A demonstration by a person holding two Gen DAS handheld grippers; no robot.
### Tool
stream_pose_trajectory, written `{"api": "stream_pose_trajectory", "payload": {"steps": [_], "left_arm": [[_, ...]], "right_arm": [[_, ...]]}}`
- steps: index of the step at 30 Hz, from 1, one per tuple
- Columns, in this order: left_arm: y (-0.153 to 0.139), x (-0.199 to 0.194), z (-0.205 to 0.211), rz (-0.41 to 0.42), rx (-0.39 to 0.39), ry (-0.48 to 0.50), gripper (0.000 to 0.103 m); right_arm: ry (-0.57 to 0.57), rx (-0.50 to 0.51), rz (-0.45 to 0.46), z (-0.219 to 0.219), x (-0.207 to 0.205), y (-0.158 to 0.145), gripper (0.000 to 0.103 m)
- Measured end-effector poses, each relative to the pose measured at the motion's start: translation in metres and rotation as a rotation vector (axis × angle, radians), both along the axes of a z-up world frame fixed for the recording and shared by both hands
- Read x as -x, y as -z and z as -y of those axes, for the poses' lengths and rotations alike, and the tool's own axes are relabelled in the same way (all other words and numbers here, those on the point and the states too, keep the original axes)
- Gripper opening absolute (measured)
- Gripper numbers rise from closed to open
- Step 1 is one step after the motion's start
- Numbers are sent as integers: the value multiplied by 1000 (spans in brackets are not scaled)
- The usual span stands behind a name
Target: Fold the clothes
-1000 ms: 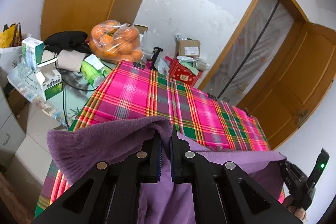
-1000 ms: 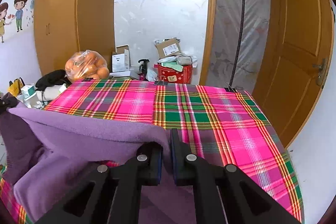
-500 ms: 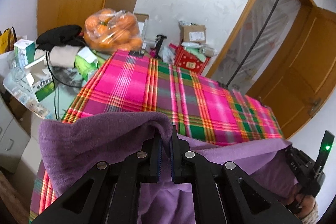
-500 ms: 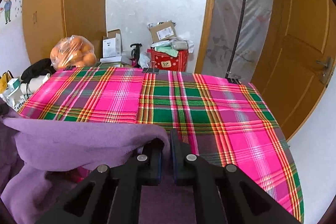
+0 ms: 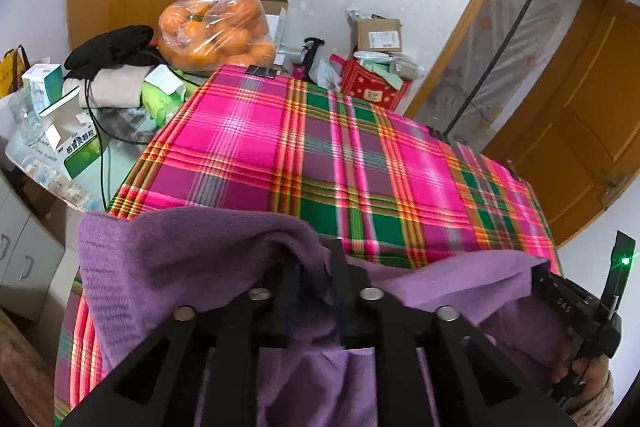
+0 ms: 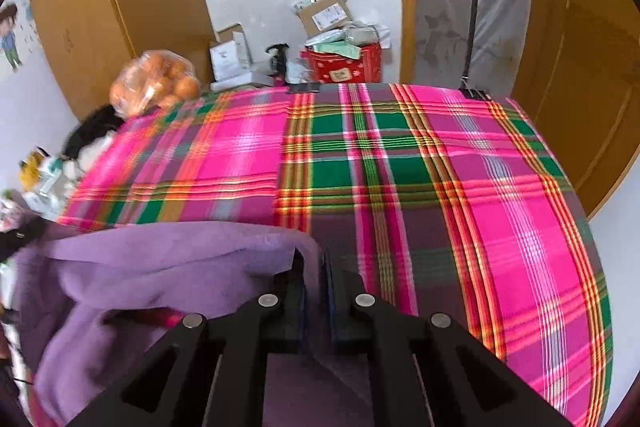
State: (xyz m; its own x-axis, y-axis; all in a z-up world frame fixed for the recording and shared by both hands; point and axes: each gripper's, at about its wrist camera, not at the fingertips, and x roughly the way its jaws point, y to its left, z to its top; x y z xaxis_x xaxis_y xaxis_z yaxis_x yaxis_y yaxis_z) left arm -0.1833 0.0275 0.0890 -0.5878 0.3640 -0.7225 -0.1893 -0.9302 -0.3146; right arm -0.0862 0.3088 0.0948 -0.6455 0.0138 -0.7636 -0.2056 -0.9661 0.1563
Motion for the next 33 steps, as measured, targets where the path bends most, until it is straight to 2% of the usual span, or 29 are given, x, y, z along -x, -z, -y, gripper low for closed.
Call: {"api": "stream_pose_trajectory", "payload": {"steps": [6, 10, 14, 18, 26, 28, 33], "left_arm": [[-18, -31, -7, -31, 2, 27, 26], [-29, -52, -13, -53, -2, 50, 29], [-35, -72, -32, -64, -25, 138, 32], [-28, -83, -64, -3, -60, 255, 32], [-1, -95, -122, 138, -80, 386, 32], [4, -96, -133, 168, -90, 407, 32], [13, -99, -159, 227, -111, 461, 33]], "right_arm": [[-37, 85, -51, -14, -53, -22, 14], [26, 89, -84, -35, -90, -25, 14], [89, 146, -98, -57, -114, -17, 14], [66, 147, -110, -51, -123, -11, 14], [17, 145, -136, -37, -140, 0, 16], [11, 102, -111, -31, -139, 3, 22], [6, -26, -71, -18, -138, 12, 23]]}}
